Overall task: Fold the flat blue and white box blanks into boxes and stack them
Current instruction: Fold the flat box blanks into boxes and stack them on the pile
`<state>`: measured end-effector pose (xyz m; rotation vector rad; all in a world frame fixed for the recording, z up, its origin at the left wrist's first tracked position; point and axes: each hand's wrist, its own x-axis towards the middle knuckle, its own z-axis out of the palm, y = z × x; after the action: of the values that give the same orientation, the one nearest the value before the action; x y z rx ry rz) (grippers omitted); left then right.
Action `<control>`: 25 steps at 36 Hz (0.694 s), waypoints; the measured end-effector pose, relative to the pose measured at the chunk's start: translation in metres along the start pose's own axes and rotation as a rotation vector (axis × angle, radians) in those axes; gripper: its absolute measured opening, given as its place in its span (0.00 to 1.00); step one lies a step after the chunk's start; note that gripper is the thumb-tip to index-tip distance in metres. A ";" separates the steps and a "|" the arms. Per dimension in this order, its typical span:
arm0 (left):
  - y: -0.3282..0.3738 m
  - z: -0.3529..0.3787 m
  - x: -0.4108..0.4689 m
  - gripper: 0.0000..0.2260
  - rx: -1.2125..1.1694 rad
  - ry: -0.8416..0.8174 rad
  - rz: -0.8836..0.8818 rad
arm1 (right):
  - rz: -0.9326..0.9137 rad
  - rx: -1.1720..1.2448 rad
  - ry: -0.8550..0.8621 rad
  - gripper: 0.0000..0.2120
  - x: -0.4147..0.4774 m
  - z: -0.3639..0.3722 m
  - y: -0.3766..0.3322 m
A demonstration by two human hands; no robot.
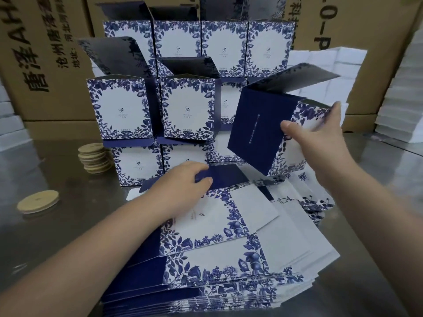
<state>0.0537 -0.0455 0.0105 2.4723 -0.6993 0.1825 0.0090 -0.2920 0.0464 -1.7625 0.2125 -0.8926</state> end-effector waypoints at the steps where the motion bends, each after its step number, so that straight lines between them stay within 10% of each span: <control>1: 0.004 -0.002 0.006 0.19 0.026 0.021 0.013 | -0.003 -0.001 0.017 0.55 0.000 0.000 0.000; 8: 0.013 -0.009 0.061 0.22 0.748 0.311 0.465 | -0.013 -0.003 0.044 0.54 -0.002 0.002 -0.001; 25: 0.015 -0.020 0.121 0.17 1.380 0.183 0.385 | 0.004 -0.036 0.036 0.55 -0.007 0.002 -0.005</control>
<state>0.1492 -0.0986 0.0673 3.4022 -1.2157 1.4265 0.0044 -0.2848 0.0478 -1.7798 0.2566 -0.9235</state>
